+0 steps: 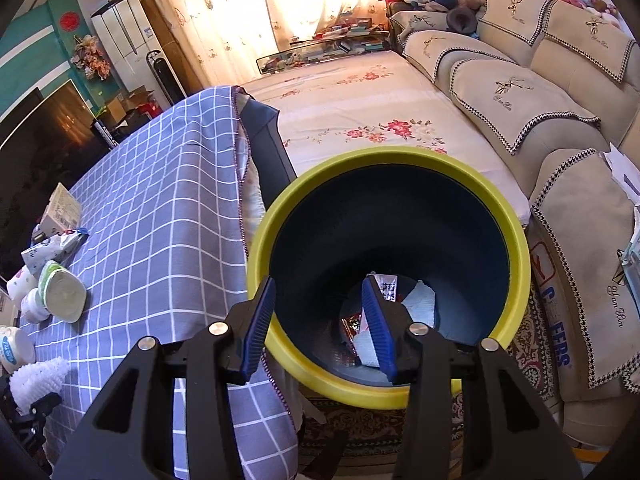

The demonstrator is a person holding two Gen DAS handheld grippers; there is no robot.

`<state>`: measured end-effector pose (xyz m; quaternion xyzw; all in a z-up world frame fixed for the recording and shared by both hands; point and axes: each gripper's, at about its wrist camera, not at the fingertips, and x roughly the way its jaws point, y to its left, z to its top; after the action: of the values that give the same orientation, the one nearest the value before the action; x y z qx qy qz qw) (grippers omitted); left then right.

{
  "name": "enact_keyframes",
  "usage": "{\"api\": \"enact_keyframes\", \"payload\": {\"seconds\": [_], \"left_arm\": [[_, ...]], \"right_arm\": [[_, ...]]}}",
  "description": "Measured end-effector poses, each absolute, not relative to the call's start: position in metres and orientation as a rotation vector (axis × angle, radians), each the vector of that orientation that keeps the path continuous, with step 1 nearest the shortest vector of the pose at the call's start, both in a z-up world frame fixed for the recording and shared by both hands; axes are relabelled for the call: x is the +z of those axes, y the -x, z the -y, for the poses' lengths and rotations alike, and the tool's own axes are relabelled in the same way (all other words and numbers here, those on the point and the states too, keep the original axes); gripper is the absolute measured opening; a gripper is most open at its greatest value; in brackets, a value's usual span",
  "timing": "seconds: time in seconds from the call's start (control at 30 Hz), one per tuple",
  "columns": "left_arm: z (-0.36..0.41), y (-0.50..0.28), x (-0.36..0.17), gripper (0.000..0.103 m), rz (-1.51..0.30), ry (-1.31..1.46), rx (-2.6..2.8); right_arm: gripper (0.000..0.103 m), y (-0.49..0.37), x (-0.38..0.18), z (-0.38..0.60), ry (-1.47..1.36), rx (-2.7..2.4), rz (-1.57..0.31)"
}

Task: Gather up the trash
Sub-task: 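Grasp the white foam mesh net with the left gripper, then carry the foam net with the left gripper over the bin and release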

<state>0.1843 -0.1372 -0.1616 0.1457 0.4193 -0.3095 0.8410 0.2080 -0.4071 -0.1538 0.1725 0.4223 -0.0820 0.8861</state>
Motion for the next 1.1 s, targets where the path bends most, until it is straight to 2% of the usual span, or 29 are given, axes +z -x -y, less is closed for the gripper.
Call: {"api": "enact_keyframes", "payload": {"seconds": [0.47,0.73,1.1], "left_arm": [[0.193,-0.180,-0.119,0.016,-0.828,-0.291,-0.744],[0.290,-0.214,-0.105,0.016,-0.839,-0.276,-0.858],[0.444,-0.270,-0.135,0.017,-0.940,-0.332,-0.957]], "right_arm": [[0.043,-0.162,-0.141,0.432,-0.394,-0.230,-0.817],[0.044,-0.117,-0.134,0.467,-0.437,-0.332,-0.762],[0.044,-0.081,-0.147,0.502,-0.495,-0.428,-0.770]]}}
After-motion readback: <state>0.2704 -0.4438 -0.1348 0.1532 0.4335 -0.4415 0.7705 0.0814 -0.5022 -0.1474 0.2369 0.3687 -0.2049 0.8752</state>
